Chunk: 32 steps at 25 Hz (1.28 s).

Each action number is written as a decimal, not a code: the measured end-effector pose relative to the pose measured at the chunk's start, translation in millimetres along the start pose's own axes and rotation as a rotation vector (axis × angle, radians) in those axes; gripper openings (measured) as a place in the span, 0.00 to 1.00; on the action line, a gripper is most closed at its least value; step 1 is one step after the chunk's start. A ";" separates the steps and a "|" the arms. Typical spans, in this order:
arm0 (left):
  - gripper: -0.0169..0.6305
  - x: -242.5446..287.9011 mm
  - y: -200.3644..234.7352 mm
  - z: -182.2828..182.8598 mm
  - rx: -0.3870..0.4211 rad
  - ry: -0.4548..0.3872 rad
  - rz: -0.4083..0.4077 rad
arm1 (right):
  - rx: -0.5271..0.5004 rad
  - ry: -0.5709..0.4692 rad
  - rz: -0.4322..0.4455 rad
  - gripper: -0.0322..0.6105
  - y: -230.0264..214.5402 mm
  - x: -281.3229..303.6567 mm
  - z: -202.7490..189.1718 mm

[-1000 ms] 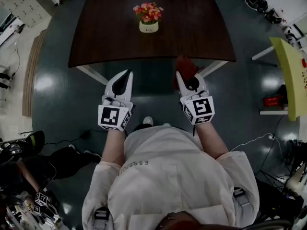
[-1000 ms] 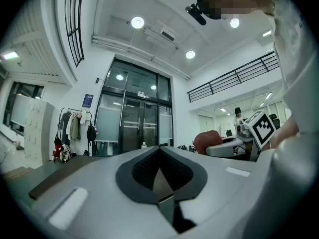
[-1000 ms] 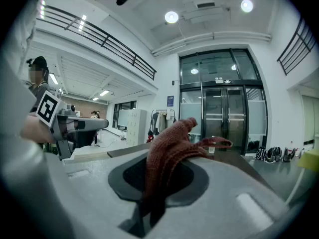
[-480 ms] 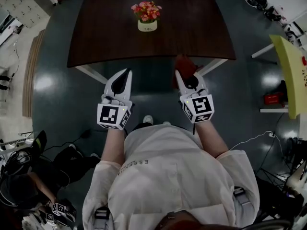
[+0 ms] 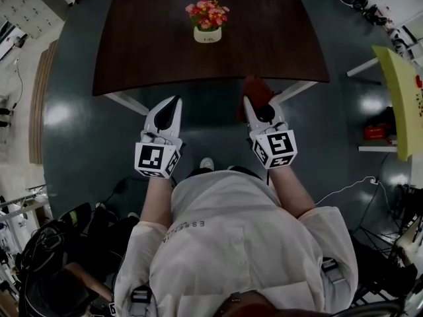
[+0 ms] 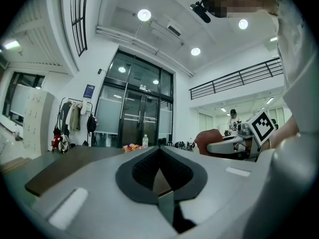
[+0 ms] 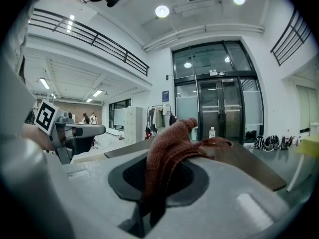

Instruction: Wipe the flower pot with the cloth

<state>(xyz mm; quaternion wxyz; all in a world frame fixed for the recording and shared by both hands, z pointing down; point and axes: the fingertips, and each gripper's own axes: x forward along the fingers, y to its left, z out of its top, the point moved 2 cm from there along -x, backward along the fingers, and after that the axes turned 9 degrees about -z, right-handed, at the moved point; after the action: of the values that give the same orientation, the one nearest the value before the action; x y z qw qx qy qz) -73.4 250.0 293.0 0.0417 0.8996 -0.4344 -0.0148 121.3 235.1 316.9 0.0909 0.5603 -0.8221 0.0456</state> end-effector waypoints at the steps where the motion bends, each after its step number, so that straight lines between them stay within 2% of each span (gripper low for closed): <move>1: 0.05 0.1 4.9 -3.8 -0.003 0.006 0.000 | -0.002 0.008 -0.001 0.13 2.1 3.5 -2.5; 8: 0.05 19.5 33.8 -32.2 -0.044 0.061 0.004 | 0.005 0.081 0.001 0.13 0.0 34.4 -24.4; 15: 0.05 78.9 69.0 -49.1 -0.060 0.106 0.006 | 0.042 0.126 0.017 0.13 -36.2 104.1 -32.1; 24: 0.05 158.0 123.4 -56.3 -0.066 0.146 0.057 | 0.022 0.164 0.111 0.13 -74.8 198.0 -30.8; 32: 0.05 189.4 154.3 -92.6 -0.125 0.219 0.107 | 0.036 0.291 0.208 0.13 -70.3 247.1 -69.7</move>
<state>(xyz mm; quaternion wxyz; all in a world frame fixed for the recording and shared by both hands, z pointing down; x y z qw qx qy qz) -70.1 11.9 400.6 0.1454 0.8672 -0.4727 0.0588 105.6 -4.0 432.9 0.1938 0.4612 -0.8527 0.1502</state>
